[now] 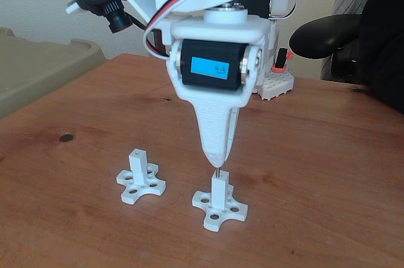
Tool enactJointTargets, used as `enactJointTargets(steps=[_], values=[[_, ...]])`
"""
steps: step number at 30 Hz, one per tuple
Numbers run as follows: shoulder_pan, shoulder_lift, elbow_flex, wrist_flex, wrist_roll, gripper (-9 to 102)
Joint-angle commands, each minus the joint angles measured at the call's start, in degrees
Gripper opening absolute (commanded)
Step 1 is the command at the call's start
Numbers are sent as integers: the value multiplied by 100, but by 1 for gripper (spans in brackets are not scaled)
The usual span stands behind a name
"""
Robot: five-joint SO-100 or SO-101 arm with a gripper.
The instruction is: Grab the screw and set it in the hole.
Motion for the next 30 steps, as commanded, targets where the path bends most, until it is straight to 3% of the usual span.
enactJointTargets(steps=[1, 30], values=[[-53, 158, -79, 97, 26, -4], [-149, 123, -167, 141, 70, -4]])
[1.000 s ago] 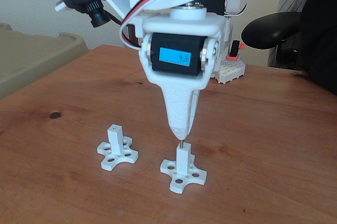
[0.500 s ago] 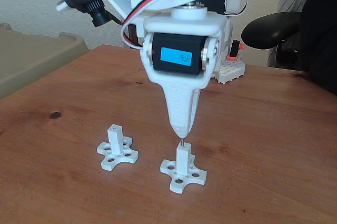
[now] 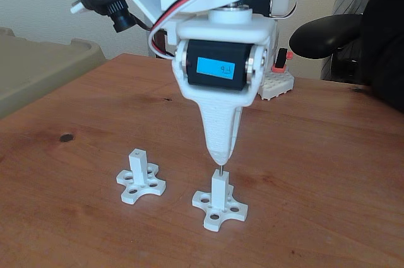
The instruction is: Grab the screw and set it in the hole.
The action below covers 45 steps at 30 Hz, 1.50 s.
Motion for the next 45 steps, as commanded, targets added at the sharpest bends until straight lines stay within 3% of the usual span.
enactJointTargets(steps=[1, 23, 31, 45], values=[[-88, 114, -167, 0, 53, -4], [-26, 18, -141, -176, 35, -4], [-9, 44, -149, -149, 202, 4], [26, 79, -132, -44, 229, 10]])
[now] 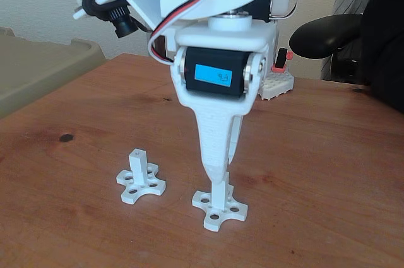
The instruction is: Grab the screw and set it in the hole.
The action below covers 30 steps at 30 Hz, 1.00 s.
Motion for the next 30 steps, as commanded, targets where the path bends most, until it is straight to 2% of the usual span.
enactJointTargets(steps=[1, 15, 30], values=[[35, 176, -132, 132, 9, 11], [114, 598, -229, 554, 18, 17], [800, 1503, 448, 176, -378, 16]])
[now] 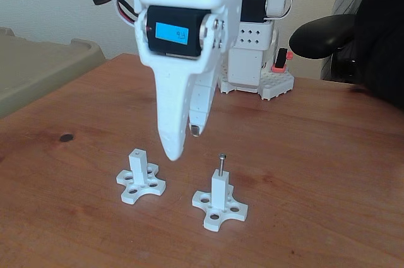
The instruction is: Grab the screw and set it in the hole.
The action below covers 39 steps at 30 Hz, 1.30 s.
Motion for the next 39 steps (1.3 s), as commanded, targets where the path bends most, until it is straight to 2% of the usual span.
enactJointTargets(steps=[1, 9, 15, 21, 28, 39], values=[[114, 712, 62, -62, -114, 15], [246, 1477, 650, -149, -290, 7], [255, 2232, 1257, -167, -343, -4], [299, 3111, 2232, -369, -316, -4], [308, 4008, 3709, -976, -132, -4], [352, 5818, 5177, -835, 9, -4]])
